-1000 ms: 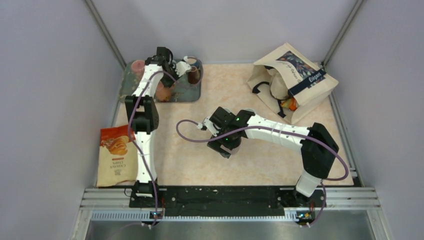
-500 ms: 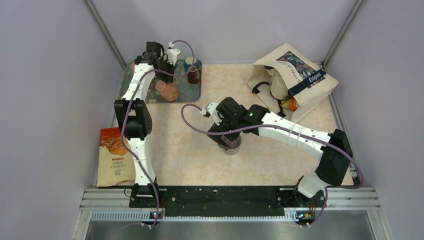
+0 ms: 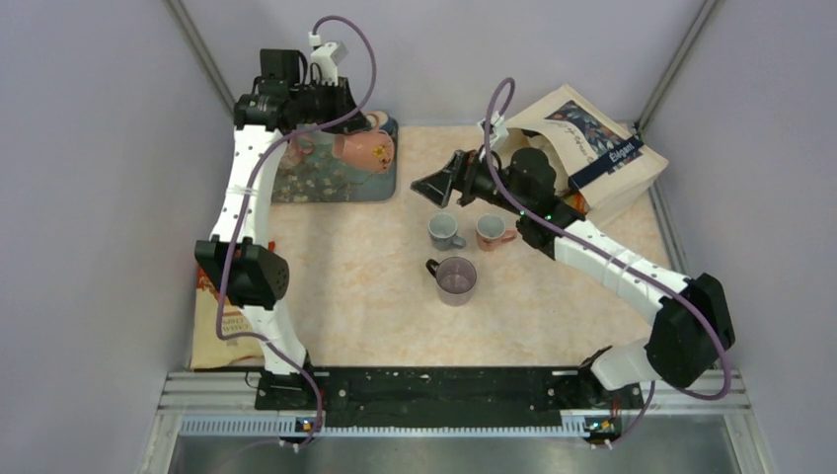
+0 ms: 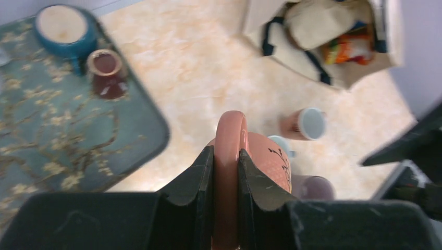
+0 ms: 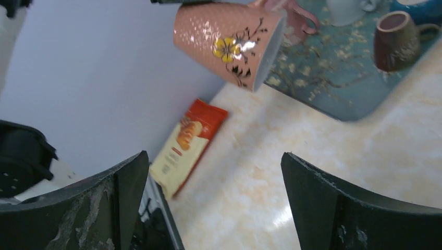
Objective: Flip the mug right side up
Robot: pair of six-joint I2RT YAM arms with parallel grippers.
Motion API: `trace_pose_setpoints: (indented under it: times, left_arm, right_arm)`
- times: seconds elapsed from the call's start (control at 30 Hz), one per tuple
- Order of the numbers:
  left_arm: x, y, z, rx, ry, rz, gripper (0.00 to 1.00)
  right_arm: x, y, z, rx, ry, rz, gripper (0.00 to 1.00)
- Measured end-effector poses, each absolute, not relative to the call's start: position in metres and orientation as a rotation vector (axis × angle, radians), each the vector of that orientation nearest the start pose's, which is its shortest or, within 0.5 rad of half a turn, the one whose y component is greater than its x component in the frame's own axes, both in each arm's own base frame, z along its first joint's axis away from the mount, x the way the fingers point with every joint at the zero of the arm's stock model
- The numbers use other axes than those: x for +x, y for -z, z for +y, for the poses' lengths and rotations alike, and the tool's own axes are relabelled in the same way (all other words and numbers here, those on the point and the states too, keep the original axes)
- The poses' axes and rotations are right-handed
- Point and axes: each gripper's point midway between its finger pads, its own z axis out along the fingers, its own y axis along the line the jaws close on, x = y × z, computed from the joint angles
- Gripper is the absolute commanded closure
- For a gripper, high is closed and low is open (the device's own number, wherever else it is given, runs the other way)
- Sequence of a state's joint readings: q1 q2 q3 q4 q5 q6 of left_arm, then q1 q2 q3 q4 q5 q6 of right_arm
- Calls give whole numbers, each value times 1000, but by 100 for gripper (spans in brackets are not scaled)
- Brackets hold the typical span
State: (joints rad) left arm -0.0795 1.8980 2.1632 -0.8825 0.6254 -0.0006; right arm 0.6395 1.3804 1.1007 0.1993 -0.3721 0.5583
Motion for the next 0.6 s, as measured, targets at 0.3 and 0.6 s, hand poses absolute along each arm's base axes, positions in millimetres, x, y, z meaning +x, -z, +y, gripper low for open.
trace_pose_setpoints:
  times: [0.3,0.6]
  left_arm:
    - [403,-383,-205,549,986,1998,100]
    - [372,-393,-240,622,1181,1976,100]
  right_arm:
    - [318,-348,361,-255,-1486,1586,9]
    - [306,-385,366,-287,-1630,1423,59]
